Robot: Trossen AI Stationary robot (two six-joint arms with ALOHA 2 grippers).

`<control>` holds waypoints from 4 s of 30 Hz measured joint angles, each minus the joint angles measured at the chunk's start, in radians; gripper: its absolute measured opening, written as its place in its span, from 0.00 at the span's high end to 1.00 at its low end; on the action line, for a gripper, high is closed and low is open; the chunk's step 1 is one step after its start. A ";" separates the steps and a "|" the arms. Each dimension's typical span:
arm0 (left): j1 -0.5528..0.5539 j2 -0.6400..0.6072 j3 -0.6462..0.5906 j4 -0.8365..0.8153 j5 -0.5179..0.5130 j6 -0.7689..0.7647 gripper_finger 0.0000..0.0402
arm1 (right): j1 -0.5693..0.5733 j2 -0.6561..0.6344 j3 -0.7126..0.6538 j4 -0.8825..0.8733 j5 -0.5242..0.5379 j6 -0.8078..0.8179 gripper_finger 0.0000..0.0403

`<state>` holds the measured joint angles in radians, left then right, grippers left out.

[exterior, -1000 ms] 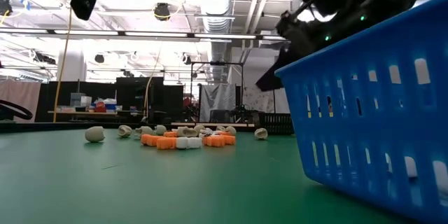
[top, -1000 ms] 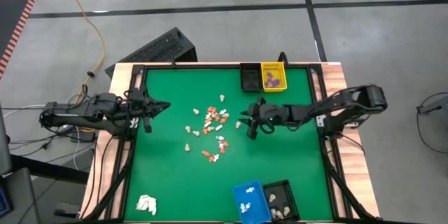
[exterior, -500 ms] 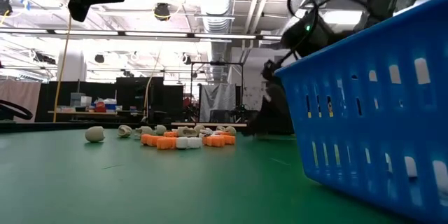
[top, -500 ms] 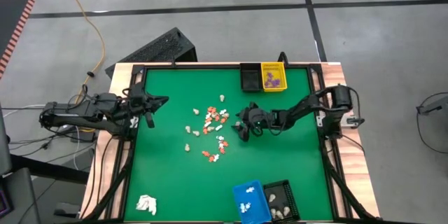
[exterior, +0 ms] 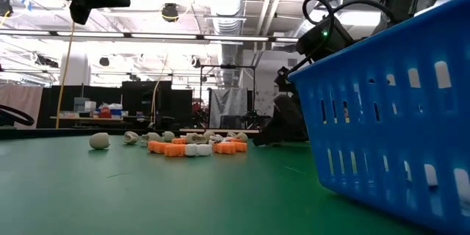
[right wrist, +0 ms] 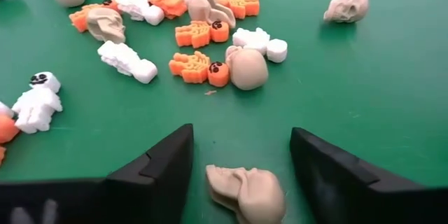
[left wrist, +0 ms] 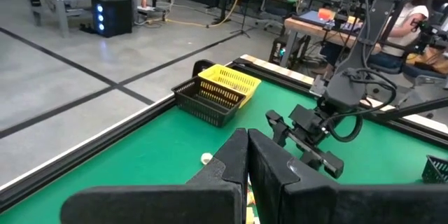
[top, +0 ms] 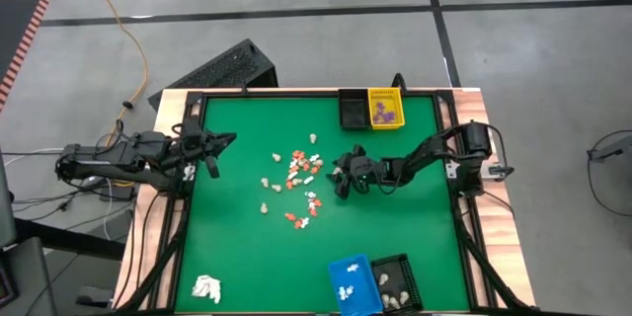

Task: Sort Halloween decoration
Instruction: Put the white skull toy into the bottom black basket

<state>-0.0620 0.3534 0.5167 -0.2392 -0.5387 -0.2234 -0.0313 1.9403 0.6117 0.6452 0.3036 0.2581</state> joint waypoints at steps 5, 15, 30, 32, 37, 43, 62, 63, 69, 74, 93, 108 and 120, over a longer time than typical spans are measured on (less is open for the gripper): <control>0.000 0.000 0.000 -0.002 0.000 0.001 1.00 | 0.010 0.006 -0.001 0.000 0.024 0.000 0.56; 0.000 0.000 0.000 -0.002 -0.001 0.002 1.00 | 0.015 -0.020 -0.005 0.003 0.034 -0.001 0.84; 0.000 0.000 0.000 -0.002 -0.001 0.041 1.00 | 0.027 -0.351 -0.007 -0.178 0.021 -0.080 0.82; 0.000 0.000 0.000 -0.002 -0.007 0.045 1.00 | 0.048 -0.404 -0.008 -0.223 0.021 -0.075 0.82; 0.000 0.000 0.000 -0.002 -0.026 0.045 1.00 | 0.147 -0.549 -0.006 -0.341 -0.014 0.028 0.82; 0.000 0.000 0.000 -0.002 -0.026 0.045 1.00 | 0.362 -0.685 -0.006 -0.377 -0.094 0.275 0.82; 0.000 0.000 0.000 -0.002 -0.026 0.036 1.00 | 0.922 -0.579 0.137 -0.461 0.125 0.965 0.82; 0.000 0.000 0.000 -0.002 -0.026 0.036 1.00 | 0.934 -0.562 0.140 -0.467 0.127 1.004 0.82; 0.000 0.000 0.000 -0.002 -0.027 0.044 1.00 | 0.980 -0.462 0.156 -0.465 0.117 1.147 0.82; 0.000 0.000 0.000 -0.002 -0.031 0.045 1.00 | 0.997 -0.446 0.156 -0.479 0.116 1.195 0.82; 0.000 0.000 0.000 0.002 -0.031 0.036 1.00 | 0.997 -0.452 0.156 -0.541 0.076 1.263 0.58; 0.000 0.000 0.000 0.003 -0.073 0.019 1.00 | 0.714 -0.775 0.193 -0.531 0.157 0.463 0.60; 0.000 0.000 0.000 -0.006 -0.162 0.018 0.99 | 0.177 -0.639 0.192 -0.551 0.349 0.115 0.60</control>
<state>-0.0616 0.3534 0.5167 -0.2454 -0.7006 -0.2054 0.1457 1.3014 0.8032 0.0943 0.6527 0.3729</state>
